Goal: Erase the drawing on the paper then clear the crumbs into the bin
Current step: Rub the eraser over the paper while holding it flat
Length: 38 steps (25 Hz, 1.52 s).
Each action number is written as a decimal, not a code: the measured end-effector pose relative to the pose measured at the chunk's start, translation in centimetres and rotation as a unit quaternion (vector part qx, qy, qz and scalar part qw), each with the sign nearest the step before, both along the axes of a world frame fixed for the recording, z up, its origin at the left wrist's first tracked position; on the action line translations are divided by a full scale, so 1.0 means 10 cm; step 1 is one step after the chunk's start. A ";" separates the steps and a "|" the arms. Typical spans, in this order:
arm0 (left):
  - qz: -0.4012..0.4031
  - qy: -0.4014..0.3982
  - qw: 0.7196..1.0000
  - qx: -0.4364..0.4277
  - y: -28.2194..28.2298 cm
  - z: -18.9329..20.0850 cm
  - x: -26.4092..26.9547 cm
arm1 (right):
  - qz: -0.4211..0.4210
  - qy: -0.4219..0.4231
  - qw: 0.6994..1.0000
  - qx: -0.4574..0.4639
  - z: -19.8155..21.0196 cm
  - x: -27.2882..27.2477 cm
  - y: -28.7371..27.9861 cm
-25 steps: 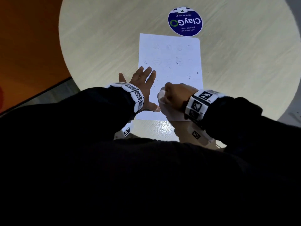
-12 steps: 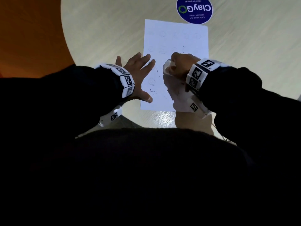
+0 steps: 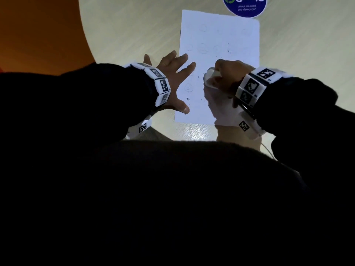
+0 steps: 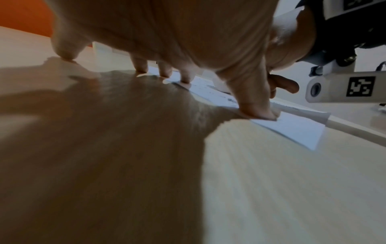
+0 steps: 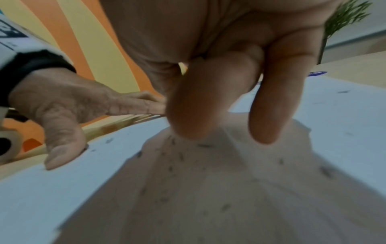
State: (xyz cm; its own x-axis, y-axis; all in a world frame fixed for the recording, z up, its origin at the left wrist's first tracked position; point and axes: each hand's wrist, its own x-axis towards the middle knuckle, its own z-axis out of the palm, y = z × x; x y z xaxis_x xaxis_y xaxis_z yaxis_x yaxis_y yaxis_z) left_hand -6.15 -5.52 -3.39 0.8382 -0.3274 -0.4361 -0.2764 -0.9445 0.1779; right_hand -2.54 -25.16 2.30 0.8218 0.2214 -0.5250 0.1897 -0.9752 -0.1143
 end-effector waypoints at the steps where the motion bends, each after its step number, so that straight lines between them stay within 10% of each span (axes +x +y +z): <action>1: -0.001 -0.002 1.000 -0.001 0.01 0.00 -0.01 | -0.008 0.008 1.000 0.004 -0.02 0.02 -0.01; 8: -0.002 0.000 1.000 0.005 -0.03 0.04 0.02 | 0.058 0.026 0.998 0.025 -0.13 -0.34 0.24; 16: 0.008 -0.022 1.000 0.006 -0.01 0.03 0.01 | 0.045 -0.168 0.984 0.025 -0.11 -0.30 0.40; 21: 0.004 -0.017 1.000 0.006 -0.02 0.02 0.00 | 0.009 -0.150 0.989 0.008 -0.10 -0.23 0.45; 25: 0.004 -0.010 1.000 0.014 -0.01 0.04 0.02 | 0.053 0.024 0.998 -0.002 -0.06 -0.13 0.36; 38: -0.004 -0.001 1.000 0.025 -0.03 0.04 0.03 | 0.041 -0.026 0.999 0.022 -0.16 -0.30 0.23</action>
State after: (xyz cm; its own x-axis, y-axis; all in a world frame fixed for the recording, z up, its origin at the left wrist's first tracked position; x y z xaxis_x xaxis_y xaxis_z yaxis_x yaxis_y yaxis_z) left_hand -5.90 -5.85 -2.97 0.8363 -0.3122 -0.4506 -0.2840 -0.9498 0.1310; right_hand -5.50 -22.82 0.67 0.8256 0.3101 -0.4713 0.2747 -0.9506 -0.1443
